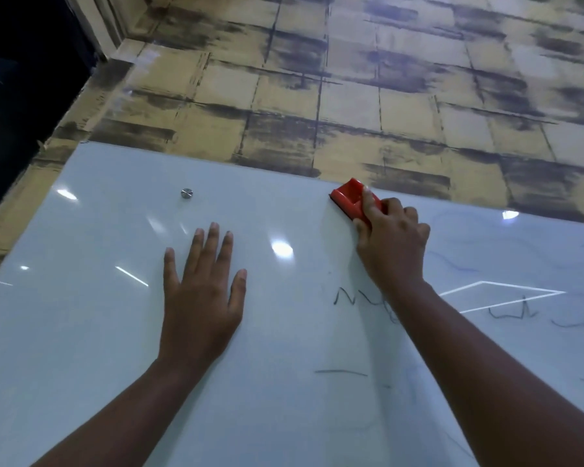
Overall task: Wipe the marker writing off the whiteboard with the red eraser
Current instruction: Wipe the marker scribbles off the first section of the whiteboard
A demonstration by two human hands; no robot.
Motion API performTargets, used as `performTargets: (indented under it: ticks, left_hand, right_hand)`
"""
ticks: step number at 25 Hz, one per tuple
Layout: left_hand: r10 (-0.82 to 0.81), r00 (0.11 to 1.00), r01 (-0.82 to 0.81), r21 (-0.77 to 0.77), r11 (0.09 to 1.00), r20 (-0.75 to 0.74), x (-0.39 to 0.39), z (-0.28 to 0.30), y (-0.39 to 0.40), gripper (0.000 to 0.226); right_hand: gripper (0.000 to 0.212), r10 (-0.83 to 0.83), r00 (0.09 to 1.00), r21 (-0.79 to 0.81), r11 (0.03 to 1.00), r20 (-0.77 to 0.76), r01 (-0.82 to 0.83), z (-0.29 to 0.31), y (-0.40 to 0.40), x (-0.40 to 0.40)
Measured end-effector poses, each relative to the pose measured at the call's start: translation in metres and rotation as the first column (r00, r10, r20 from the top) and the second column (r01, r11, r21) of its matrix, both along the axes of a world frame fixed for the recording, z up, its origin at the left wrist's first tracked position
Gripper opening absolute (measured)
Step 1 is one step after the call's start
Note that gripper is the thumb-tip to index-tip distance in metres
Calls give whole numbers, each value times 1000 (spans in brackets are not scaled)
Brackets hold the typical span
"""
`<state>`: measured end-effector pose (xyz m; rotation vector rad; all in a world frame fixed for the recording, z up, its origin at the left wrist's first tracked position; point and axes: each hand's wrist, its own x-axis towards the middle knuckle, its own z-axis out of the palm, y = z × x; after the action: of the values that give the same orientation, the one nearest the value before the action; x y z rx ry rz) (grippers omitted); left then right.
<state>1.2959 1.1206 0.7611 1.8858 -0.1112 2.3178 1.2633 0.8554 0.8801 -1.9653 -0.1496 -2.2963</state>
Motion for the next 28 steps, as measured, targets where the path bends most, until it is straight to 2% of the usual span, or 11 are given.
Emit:
performTargets:
  ticks: [2,5,9,13,15,19,22,24,28]
  left_hand:
    - [-3,1000,3,-8,1000,0,-1,0,0,65]
    - [1,1000,-1,-6,1000,-10,-1,-1,1,66]
    - [-18,1000,18,-3,1000,-14,-4,-2,5,65]
    - [-26,1000,26,-2,1000,-6,-6,-3,3,65]
    - [-35,999,35,-9,999,-4,-5,-4,3,64]
    - [-34,999,35,-19,999,8,-5,-5,1,62]
    - [-30,1000,30,-20,999,8,-5,-7,0,62]
    - [-23,1000,23,-12,1000,0,-6,-9,-1,62]
    - [-44,998,45,19,999,-36,-8,-21,1,62]
  right_hand:
    - [56,53,998,1,999,37,-53,-8,15,3]
    - [55,123,986,-145,984,109,-107,-40,38,9]
    - [51,128,978,-309,948,163,-73,-99,53,16]
    - [49,113,983,-435,900,146,-39,-110,29,10]
    - [48,96,984,-429,903,152,-22,-106,3,8]
    - [51,55,988,-153,988,146,-32,-112,-40,10]
    - [51,118,986,-20,993,119,-116,-129,-24,8]
    - [52,116,987,-81,991,107,-108,-146,4,6]
    - [52,111,992,-330,940,51,-88,-197,46,4]
